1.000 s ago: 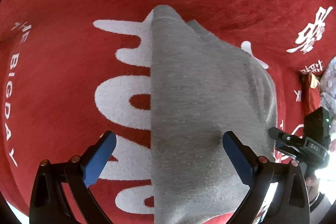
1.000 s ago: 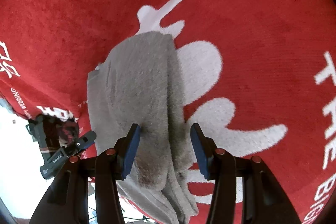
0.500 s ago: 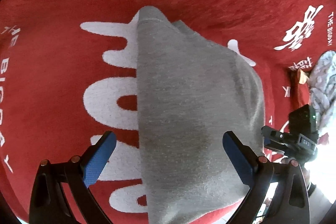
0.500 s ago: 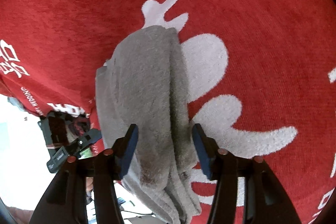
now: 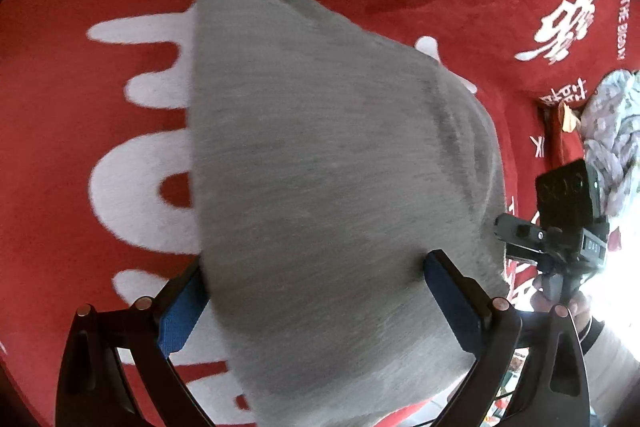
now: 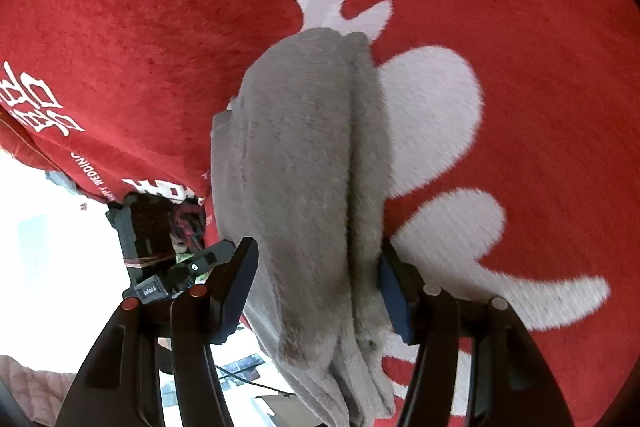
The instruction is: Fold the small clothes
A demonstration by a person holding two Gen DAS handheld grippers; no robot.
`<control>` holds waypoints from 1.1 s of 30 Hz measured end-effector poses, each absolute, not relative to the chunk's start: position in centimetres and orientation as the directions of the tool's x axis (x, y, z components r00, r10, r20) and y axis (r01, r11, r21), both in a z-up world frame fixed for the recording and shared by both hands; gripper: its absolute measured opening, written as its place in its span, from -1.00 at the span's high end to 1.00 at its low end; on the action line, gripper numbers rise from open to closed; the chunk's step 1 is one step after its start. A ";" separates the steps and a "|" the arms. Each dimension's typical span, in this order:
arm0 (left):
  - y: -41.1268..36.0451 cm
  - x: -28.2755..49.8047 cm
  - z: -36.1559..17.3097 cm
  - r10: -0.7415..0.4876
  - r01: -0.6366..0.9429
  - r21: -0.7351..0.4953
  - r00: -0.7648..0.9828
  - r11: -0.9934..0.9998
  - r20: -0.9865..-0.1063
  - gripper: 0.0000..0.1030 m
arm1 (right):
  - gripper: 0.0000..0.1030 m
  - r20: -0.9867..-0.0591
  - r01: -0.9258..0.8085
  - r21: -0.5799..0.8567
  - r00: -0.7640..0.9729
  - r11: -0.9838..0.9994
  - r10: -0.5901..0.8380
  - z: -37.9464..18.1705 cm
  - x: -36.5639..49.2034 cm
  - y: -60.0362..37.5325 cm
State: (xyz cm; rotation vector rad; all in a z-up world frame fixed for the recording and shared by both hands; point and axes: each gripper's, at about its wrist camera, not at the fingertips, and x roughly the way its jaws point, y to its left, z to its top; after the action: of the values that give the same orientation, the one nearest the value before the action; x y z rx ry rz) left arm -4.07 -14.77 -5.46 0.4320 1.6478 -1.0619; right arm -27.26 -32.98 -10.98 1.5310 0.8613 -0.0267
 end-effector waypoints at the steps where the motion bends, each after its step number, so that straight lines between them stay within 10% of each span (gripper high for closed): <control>1: -15.0 -4.3 -5.5 -0.220 0.738 -0.411 -0.348 0.536 -0.911 -0.97 | -0.26 -0.496 0.518 0.849 0.714 0.104 0.494 -10.9 -26.9 -32.9; 10: -15.2 -4.4 -5.6 -0.214 0.746 -0.392 -0.328 0.538 -0.920 -0.89 | -0.17 -0.503 0.532 0.842 0.716 0.087 0.484 -11.2 -24.7 -31.7; 14: -14.4 -4.1 -4.4 -0.258 0.741 -0.412 -0.322 0.530 -0.911 -0.36 | 0.37 -0.520 0.562 0.825 0.707 0.066 0.480 -11.2 -25.3 -31.2; 18: -13.4 -3.4 -3.1 -0.294 0.732 -0.458 -0.353 0.505 -0.888 -0.02 | 0.39 -0.479 0.531 0.847 0.745 0.022 0.465 -10.1 -25.5 -30.6; 33: -9.6 -3.1 3.9 -0.363 0.747 -0.522 -0.390 0.413 -0.846 -0.01 | 0.41 -0.299 0.394 0.904 0.861 -0.168 0.411 -5.1 -28.0 -26.5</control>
State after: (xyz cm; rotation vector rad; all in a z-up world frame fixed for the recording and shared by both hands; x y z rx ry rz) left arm -3.13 -9.64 3.88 0.3513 1.5519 -1.2438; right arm -27.98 -26.47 -5.06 1.7798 0.6130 0.0168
